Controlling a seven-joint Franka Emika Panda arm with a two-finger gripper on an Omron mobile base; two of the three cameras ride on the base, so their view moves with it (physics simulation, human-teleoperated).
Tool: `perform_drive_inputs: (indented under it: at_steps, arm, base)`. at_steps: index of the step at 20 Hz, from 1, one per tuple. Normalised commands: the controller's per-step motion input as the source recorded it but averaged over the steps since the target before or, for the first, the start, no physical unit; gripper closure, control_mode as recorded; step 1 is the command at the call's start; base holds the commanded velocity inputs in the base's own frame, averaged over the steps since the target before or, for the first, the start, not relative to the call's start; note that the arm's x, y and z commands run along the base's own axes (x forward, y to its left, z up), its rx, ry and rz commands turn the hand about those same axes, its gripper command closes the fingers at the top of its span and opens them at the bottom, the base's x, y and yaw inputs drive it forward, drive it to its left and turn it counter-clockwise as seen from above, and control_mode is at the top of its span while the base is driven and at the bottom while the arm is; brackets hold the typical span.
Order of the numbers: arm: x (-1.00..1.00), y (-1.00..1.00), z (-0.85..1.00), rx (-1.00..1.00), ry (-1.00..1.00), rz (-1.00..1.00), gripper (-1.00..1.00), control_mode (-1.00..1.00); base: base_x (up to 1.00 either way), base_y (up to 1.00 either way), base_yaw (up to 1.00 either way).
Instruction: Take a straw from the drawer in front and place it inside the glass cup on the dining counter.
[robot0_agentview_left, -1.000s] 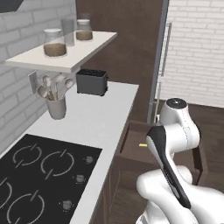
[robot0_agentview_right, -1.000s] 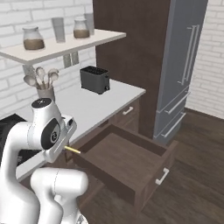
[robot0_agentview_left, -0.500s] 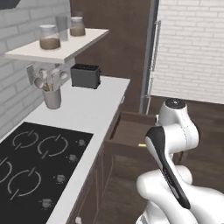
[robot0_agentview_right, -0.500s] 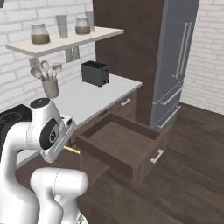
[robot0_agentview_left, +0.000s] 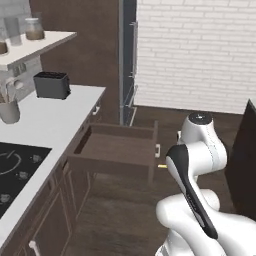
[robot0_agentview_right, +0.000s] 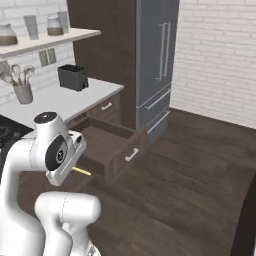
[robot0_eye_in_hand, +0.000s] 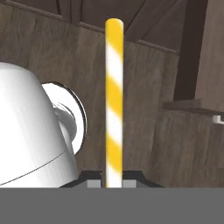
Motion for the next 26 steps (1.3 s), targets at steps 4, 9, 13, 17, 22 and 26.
perform_drive_inputs:
  at_steps: [4, 9, 13, 17, 22, 26]
  arm:
    - [0.0, 0.0, 0.0, 0.0, 0.0, 0.0, 1.0, 1.0]
    - [0.0, 0.0, 0.0, 0.0, 0.0, 0.0, 1.0, 1.0]
    - [0.0, 0.0, 0.0, 0.0, 0.0, 0.0, 1.0, 1.0]
    - [0.0, 0.0, 0.0, 0.0, 0.0, 0.0, 1.0, 1.0]
    - [0.0, 0.0, 0.0, 0.0, 0.0, 0.0, 1.0, 1.0]
    - [0.0, 0.0, 0.0, 0.0, 0.0, 0.0, 1.0, 1.0]
  base:
    - [-0.24, -0.81, -0.25]
    - [-0.02, -0.73, -0.29]
    - [0.02, -0.36, -0.29]
    - [0.24, -0.02, -0.3]
    - [0.59, 0.0, -0.22]
    - [0.95, 0.08, -0.17]
